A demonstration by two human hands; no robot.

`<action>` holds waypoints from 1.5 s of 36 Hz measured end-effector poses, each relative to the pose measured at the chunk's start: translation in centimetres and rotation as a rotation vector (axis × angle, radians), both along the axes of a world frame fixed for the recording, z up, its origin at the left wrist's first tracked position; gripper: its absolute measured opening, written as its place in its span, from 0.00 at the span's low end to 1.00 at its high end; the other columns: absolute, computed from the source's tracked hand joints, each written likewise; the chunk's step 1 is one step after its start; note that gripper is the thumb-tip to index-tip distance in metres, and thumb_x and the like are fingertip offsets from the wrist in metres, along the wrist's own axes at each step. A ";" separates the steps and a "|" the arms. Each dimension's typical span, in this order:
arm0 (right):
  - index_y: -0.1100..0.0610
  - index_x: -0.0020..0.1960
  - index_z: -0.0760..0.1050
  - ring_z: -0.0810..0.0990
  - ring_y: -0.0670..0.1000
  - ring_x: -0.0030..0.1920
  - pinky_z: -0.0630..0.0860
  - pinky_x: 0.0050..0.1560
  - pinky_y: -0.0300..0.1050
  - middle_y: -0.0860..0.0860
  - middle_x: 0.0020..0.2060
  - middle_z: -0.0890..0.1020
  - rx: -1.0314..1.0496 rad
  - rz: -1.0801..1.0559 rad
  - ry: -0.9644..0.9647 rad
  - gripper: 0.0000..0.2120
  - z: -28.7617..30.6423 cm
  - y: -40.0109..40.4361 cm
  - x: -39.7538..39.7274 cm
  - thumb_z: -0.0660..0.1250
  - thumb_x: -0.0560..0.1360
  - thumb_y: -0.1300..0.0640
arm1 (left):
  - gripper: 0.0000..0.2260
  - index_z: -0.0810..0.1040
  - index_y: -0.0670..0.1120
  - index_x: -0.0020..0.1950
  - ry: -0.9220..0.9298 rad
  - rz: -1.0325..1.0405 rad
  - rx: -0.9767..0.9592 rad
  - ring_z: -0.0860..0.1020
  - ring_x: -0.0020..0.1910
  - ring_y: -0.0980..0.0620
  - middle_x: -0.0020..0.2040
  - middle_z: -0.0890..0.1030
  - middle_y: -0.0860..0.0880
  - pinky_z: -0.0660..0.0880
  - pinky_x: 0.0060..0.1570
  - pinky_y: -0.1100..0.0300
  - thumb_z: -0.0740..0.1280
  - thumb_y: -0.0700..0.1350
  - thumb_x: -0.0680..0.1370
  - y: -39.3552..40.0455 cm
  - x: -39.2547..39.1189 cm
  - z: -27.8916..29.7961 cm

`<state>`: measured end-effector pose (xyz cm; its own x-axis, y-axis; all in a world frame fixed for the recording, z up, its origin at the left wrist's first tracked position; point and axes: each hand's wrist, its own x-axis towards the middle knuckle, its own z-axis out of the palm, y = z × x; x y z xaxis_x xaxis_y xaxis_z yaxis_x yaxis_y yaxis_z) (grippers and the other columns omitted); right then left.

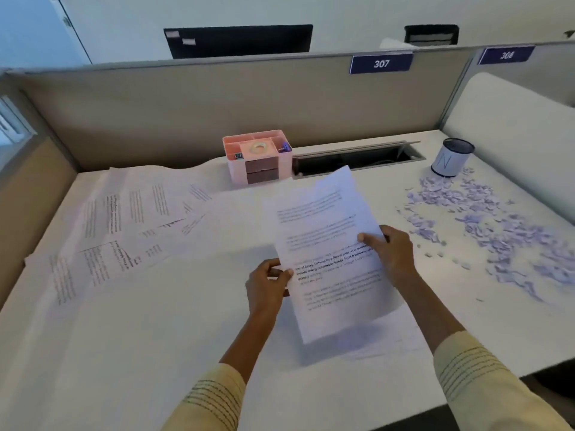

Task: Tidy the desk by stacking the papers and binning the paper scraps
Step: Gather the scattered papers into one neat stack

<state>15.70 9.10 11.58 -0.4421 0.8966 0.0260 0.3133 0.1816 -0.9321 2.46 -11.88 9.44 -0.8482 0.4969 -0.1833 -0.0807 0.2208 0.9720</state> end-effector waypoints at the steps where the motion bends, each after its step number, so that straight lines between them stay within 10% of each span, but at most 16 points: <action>1: 0.67 0.35 0.67 0.60 0.49 0.33 0.56 0.36 0.45 0.55 0.31 0.64 -0.009 -0.011 -0.035 0.26 -0.5 0.8 0.8 0.76 0.63 0.46 | 0.12 0.77 0.45 0.57 -0.011 -0.023 -0.011 0.83 0.42 0.50 0.45 0.82 0.43 0.82 0.37 0.56 0.71 0.38 0.75 0.7 0.7 -0.4; 5: 0.56 0.31 0.60 0.58 0.50 0.31 0.55 0.35 0.46 0.51 0.27 0.61 0.000 -0.017 -0.170 0.24 -2.3 2.7 3.5 0.76 0.67 0.52 | 0.15 0.76 0.45 0.59 -0.006 -0.077 -0.096 0.82 0.38 0.51 0.42 0.80 0.47 0.81 0.35 0.60 0.72 0.38 0.74 2.8 2.9 -1.9; 12: 0.58 0.49 0.80 0.80 0.56 0.43 0.74 0.44 0.49 0.54 0.40 0.82 -0.062 -0.078 -0.370 0.12 -4.9 5.0 5.5 0.75 0.69 0.53 | 0.18 0.76 0.42 0.63 0.044 -0.140 -0.241 0.83 0.37 0.49 0.41 0.80 0.50 0.82 0.44 0.52 0.72 0.37 0.73 4.9 5.2 -3.5; 23: 0.57 0.54 0.77 0.79 0.58 0.49 0.73 0.49 0.48 0.56 0.48 0.80 0.167 -0.113 -0.488 0.11 -6.0 5.6 5.9 0.71 0.72 0.58 | 0.15 0.78 0.41 0.58 0.128 -0.180 -0.309 0.79 0.38 0.51 0.43 0.78 0.48 0.78 0.41 0.66 0.73 0.35 0.72 5.0 5.2 -4.6; 27: 0.56 0.52 0.78 0.78 0.61 0.50 0.75 0.51 0.55 0.58 0.50 0.78 0.265 -0.113 -0.570 0.09 -5.7 4.9 4.7 0.71 0.72 0.58 | 0.16 0.78 0.42 0.60 0.189 -0.212 -0.344 0.80 0.43 0.49 0.46 0.79 0.48 0.79 0.50 0.55 0.73 0.40 0.73 5.1 5.0 -4.6; 35: 0.54 0.49 0.79 0.78 0.52 0.48 0.73 0.46 0.44 0.53 0.49 0.79 0.255 0.095 -0.330 0.07 -3.9 0.7 -1.0 0.72 0.72 0.59 | 0.15 0.77 0.46 0.61 0.278 -0.197 -0.333 0.76 0.46 0.56 0.50 0.77 0.51 0.67 0.41 0.76 0.71 0.44 0.75 3.0 1.8 -3.4; 54: 0.50 0.49 0.79 0.78 0.48 0.47 0.73 0.52 0.44 0.47 0.49 0.78 0.191 0.585 -0.285 0.07 -2.9 -15.4 -22.7 0.72 0.71 0.57 | 0.11 0.79 0.47 0.58 0.437 0.032 -0.416 0.75 0.58 0.50 0.58 0.76 0.48 0.73 0.56 0.58 0.70 0.43 0.76 -12.8 -17.2 -1.5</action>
